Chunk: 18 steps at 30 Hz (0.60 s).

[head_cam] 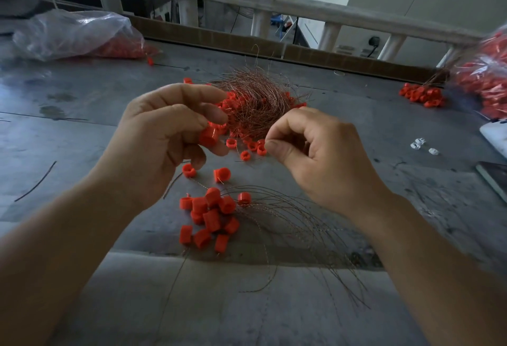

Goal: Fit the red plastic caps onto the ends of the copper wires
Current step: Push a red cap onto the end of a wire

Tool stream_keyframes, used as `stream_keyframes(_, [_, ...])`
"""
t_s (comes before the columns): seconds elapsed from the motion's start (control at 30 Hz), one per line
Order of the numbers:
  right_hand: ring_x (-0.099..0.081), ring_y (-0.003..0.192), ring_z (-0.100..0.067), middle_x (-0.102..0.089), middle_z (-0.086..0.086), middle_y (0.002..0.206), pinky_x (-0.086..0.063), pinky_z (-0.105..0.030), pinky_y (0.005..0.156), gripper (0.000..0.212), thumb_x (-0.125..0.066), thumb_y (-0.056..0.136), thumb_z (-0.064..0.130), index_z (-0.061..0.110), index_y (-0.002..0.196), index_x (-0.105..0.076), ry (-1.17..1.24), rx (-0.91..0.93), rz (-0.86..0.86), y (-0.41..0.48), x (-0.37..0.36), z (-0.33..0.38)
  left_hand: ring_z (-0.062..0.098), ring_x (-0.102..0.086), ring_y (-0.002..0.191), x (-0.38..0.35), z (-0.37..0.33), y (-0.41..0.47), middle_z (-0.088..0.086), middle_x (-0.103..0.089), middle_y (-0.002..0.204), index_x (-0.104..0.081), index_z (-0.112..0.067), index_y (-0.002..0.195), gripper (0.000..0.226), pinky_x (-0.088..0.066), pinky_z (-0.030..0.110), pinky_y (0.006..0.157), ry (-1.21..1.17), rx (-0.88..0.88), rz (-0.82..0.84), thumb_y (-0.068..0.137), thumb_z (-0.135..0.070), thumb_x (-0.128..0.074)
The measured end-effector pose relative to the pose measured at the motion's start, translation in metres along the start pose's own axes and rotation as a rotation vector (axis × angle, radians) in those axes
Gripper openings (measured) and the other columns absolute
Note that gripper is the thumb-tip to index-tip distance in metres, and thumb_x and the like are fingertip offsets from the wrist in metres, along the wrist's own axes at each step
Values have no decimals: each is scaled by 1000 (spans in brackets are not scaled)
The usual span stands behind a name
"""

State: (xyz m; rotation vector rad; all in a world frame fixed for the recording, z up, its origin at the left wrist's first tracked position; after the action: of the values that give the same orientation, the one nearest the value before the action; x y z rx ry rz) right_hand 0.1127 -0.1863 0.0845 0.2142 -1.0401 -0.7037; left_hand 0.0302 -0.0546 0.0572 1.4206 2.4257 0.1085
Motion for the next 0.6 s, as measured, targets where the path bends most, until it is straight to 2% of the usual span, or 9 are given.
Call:
stream_keyframes(0.07, [-47,62,0,-53,12,70,-37,-10,59,8,-67,81,11,14,74,-63,-17,4,15,-1,-2,1,13,-58,44,7,1,1,-1,-66,66,-66,-13,81,25,-36,16,37,63,-6,-83,70,1,-49])
stream_keyframes(0.13, [-48,64,-2,-53,12,70,-38,-14,59,9,-67,81,11,15,74,-63,-37,-3,48,-1,-4,0,11,-56,42,20,1,4,-2,-66,63,-65,-13,79,26,-36,15,36,127,-8,-199,80,6,-48])
stream_keyframes(0.2, [-49,66,-1,-54,13,72,-40,-15,62,9,-66,81,14,18,74,-62,-70,-24,149,-2,-11,-3,9,-57,44,31,4,7,-4,-66,60,-65,-14,77,29,-38,15,37,195,8,-296,82,8,-48])
stream_keyframes(0.3, [-48,66,2,-53,16,71,-38,-15,63,9,-64,83,22,23,75,-61,-170,-61,352,-7,-26,-10,3,-58,53,38,12,12,-8,-65,60,-66,-21,72,33,-44,14,44,417,19,-340,80,8,-53])
stream_keyframes(0.37, [-50,65,1,-56,15,69,-37,-15,61,12,-62,84,31,22,76,-64,-200,-76,408,-10,-30,-13,0,-56,59,30,17,14,-10,-63,70,-68,-23,76,27,-45,13,55,685,-34,-278,81,1,-58])
stream_keyframes(0.47, [-54,63,-1,-60,10,68,-40,-16,59,23,-57,82,45,24,74,-63,-162,-109,376,-9,-26,-15,1,-50,77,14,27,18,-10,-53,89,-63,-33,85,15,-35,16,68,1041,-126,-98,83,-19,-61])
stream_keyframes(0.6, [-54,61,-2,-59,10,64,-45,-19,59,24,-57,80,47,25,71,-62,-142,-140,305,-6,-18,-18,11,-41,102,11,44,23,-6,-45,105,-61,-41,103,21,-28,26,85,1171,-78,31,83,-36,-57])
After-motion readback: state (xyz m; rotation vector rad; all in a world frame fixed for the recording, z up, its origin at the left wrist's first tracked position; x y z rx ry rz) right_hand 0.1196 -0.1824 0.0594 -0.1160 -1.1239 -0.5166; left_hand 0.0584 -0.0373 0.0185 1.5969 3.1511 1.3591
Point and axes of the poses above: each hand's wrist, its own y-axis towards the middle knuckle, its own x-axis out of the back of the hand, z = x × y, the point moved 7 cm from there along y, towards the middle knuckle
